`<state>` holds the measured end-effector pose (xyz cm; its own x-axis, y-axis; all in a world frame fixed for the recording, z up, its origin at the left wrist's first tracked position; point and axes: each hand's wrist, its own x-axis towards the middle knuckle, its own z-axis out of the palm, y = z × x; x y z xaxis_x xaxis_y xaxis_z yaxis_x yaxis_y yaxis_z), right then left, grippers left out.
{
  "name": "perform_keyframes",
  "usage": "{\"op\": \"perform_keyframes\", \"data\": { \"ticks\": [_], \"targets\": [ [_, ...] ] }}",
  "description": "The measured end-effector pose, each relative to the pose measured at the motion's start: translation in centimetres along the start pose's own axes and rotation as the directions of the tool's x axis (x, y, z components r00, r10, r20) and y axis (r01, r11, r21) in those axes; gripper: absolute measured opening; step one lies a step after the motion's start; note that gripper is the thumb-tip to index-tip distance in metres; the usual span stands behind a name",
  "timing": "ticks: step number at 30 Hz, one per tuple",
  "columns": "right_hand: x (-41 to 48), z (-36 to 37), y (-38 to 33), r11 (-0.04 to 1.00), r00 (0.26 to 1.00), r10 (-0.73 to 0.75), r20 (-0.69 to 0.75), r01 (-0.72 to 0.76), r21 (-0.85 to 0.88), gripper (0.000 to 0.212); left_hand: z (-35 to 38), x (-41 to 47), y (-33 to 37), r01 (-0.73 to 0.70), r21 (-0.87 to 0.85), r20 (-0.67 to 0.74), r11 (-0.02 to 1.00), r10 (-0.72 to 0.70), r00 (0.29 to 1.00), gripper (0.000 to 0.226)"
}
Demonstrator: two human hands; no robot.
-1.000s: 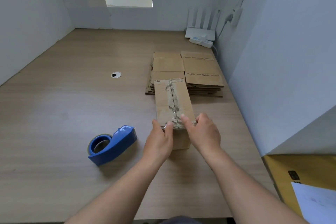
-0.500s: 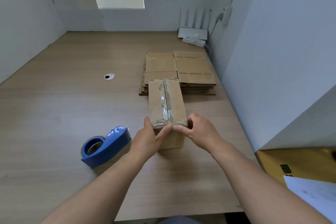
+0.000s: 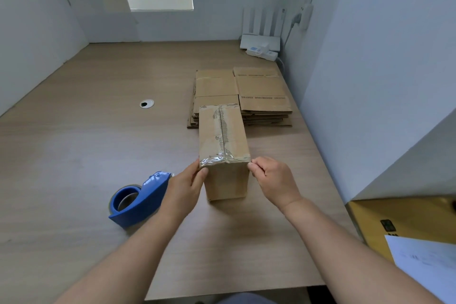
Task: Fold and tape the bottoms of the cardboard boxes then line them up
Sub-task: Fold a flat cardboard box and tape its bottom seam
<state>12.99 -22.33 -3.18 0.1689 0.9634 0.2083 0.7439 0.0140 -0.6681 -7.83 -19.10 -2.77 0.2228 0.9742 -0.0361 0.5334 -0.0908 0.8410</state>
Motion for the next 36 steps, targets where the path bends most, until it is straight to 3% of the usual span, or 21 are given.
{"op": "perform_keyframes", "data": {
  "ticks": [2, 5, 8, 10, 12, 15, 18, 22, 26, 29, 31, 33, 36],
  "targets": [
    [-0.4, 0.9, -0.7, 0.997, 0.99, 0.06, -0.128, -0.067, -0.047, 0.028, 0.9, -0.6, 0.6, 0.08, -0.075, -0.196, 0.994, -0.094, 0.976, 0.026],
    [-1.1, 1.9, -1.5, 0.993, 0.98, 0.042, -0.196, -0.063, -0.099, 0.021, 1.7, -1.4, 0.9, 0.142, -0.058, -0.286, 0.988, -0.152, 0.946, 0.024],
    [-1.1, 1.1, -0.8, 0.996, 0.996, 0.09, -0.011, -0.09, 0.024, 0.017, 1.7, -1.7, 0.9, 0.118, 0.151, -0.221, 0.982, -0.083, 0.972, 0.029],
    [-0.5, -0.2, -0.1, 0.969, 0.973, 0.159, 0.169, -0.187, 0.16, 0.014, 0.9, -1.7, 0.6, 0.092, 0.139, -0.145, 0.986, -0.071, 0.987, 0.032],
    [0.0, -1.4, 0.0, 0.957, 0.952, 0.183, 0.244, -0.23, 0.178, 0.015, 0.1, -1.6, 0.2, 0.105, 0.059, -0.075, 0.993, -0.1, 0.992, 0.032],
    [0.6, -1.9, -0.8, 0.975, 0.949, 0.156, 0.272, -0.192, 0.109, 0.027, -0.6, -1.2, 0.0, 0.154, 0.022, -0.043, 0.988, -0.153, 0.987, 0.023],
    [1.0, -1.7, -0.9, 0.987, 0.956, 0.126, 0.264, -0.147, 0.062, 0.023, -0.8, -0.1, 0.0, 0.19, -0.038, -0.052, 0.981, -0.191, 0.98, 0.009],
    [1.0, -1.5, -0.5, 0.991, 0.968, 0.107, 0.226, -0.121, 0.049, 0.022, -0.4, 0.4, -0.4, 0.195, -0.08, -0.076, 0.978, -0.201, 0.977, 0.011],
    [0.7, -1.1, -0.6, 0.988, 0.973, 0.132, 0.19, -0.145, 0.052, 0.021, 0.3, -0.4, -0.4, 0.136, -0.016, -0.106, 0.991, -0.137, 0.985, 0.023],
    [0.3, -1.2, -1.0, 0.983, 0.962, 0.183, 0.203, -0.183, -0.016, 0.018, 0.4, -1.2, -0.2, 0.083, 0.208, -0.019, 0.975, -0.081, 0.997, 0.029],
    [-0.1, -1.4, -1.4, 0.971, 0.954, 0.238, 0.185, -0.234, -0.042, 0.044, 0.3, -1.4, -0.1, 0.046, 0.328, 0.044, 0.943, -0.064, 0.997, 0.028],
    [-0.1, -1.4, -2.1, 0.963, 0.949, 0.266, 0.168, -0.269, -0.009, 0.075, -0.1, -1.2, 0.2, 0.06, 0.242, 0.059, 0.968, -0.077, 0.995, 0.033],
    [0.8, -0.9, -3.2, 0.961, 0.946, 0.275, 0.17, -0.275, -0.022, 0.093, -0.4, -0.5, 1.0, 0.061, 0.103, 0.144, 0.993, -0.075, 0.987, 0.043]
  ]
}}
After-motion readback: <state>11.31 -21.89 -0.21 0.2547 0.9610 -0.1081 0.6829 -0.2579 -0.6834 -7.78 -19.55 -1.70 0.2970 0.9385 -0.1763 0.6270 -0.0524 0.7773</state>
